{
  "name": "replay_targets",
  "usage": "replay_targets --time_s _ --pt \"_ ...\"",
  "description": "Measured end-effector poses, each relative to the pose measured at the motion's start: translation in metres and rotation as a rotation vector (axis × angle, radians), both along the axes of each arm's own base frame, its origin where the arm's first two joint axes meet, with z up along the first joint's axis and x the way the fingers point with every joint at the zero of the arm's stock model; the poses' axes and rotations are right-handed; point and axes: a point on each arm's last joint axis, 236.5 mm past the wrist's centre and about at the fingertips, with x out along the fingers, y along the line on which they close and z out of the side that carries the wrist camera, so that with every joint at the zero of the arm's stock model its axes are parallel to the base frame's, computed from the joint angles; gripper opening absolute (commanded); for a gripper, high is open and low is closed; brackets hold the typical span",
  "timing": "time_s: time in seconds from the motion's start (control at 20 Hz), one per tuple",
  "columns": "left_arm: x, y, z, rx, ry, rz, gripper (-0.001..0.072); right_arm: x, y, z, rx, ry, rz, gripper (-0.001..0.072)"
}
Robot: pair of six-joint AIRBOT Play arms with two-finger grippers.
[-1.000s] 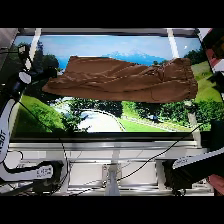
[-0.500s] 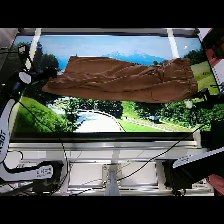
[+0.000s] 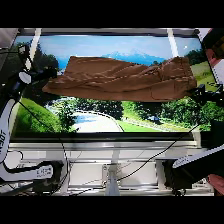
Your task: Fold the clothes and pants, and hang the long-sleeved shirts on hangers.
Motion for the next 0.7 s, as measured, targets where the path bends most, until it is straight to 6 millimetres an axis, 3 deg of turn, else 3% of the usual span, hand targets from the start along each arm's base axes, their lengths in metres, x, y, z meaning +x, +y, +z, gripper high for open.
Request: replay_targets --time_s 0.1,0.15,0.2,0.4,0.6,0.7 --pt "-0.001 -0.001 -0.001 -0.001 0.007 -0.003 0.0703 0.006 0.006 -0.002 -0.015 -0.020 0.026 0.0163" --pt "-0.002 -0.001 -0.003 -0.003 0.014 -0.004 0.0702 0.009 0.008 -0.001 -0.018 -0.033 0.034 0.0064" --pt "-0.004 -0.001 -0.004 -0.005 0.024 -0.006 0.0701 0.011 0.009 0.000 -0.026 -0.045 0.043 0.0033" --pt "-0.019 0.001 -0.019 -0.050 0.110 0.008 0.0700 0.020 0.009 0.021 -0.061 -0.109 0.063 0.0033" --pt "-0.046 0.006 -0.048 -0.098 0.236 0.031 0.0696 0.027 0.009 0.045 -0.077 -0.160 0.068 0.0033" --pt "-0.059 0.009 -0.062 -0.114 0.285 0.042 0.0534 0.027 0.009 0.050 -0.081 -0.168 0.072 0.0033"
